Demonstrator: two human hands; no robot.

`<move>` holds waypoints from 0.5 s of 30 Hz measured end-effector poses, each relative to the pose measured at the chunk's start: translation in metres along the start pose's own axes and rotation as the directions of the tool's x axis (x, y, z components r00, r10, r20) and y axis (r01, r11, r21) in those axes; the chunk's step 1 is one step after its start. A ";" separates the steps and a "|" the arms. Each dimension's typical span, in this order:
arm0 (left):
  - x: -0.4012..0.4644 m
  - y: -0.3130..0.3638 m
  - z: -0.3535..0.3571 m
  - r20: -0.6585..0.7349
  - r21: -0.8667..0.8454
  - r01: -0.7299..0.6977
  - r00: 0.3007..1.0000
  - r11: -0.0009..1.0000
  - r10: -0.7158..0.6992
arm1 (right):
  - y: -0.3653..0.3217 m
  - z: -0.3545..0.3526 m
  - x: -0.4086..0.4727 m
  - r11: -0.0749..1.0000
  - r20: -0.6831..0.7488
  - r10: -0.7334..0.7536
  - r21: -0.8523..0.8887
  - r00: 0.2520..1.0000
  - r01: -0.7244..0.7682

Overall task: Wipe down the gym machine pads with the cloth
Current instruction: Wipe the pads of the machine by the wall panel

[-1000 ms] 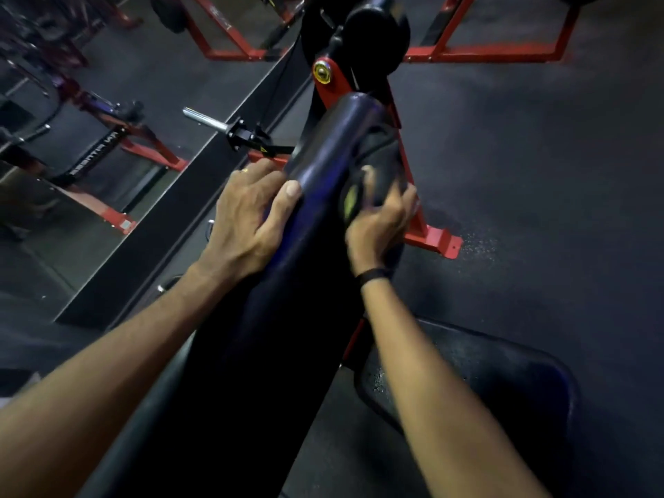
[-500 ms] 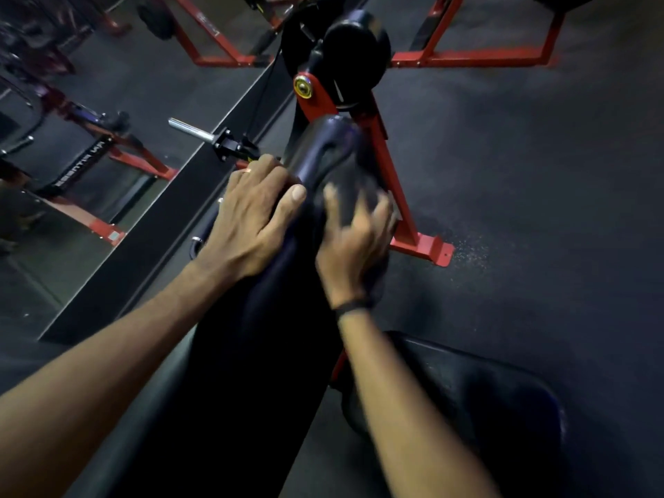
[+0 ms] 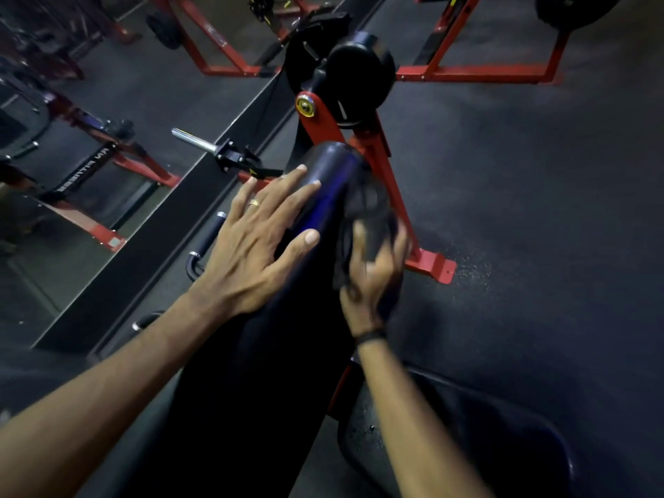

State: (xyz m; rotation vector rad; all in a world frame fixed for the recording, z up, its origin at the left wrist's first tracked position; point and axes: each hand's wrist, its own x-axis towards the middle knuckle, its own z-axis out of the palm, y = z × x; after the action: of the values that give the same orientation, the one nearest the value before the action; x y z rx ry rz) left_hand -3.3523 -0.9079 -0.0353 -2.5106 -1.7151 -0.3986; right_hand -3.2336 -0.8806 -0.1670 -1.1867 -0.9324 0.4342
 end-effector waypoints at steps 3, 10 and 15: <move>0.000 0.001 0.000 -0.017 -0.012 0.013 1.000 1.000 -0.013 | -0.033 0.040 0.092 0.985 0.174 -0.104 -0.118 0.979 0.126; 0.000 0.002 0.000 0.034 -0.061 0.020 0.999 0.998 -0.018 | 0.036 0.027 0.116 0.993 0.437 0.107 -0.009 0.893 -0.115; 0.001 0.001 0.000 0.048 -0.053 0.012 0.999 0.998 -0.010 | 0.105 -0.010 0.061 0.891 0.454 0.392 0.030 0.800 -0.454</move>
State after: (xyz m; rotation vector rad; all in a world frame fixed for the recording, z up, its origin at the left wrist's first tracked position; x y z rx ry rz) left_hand -3.3507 -0.9077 -0.0347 -2.5693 -1.7592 -0.3939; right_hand -3.1726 -0.8053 -0.2413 -1.1903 -0.9929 1.1543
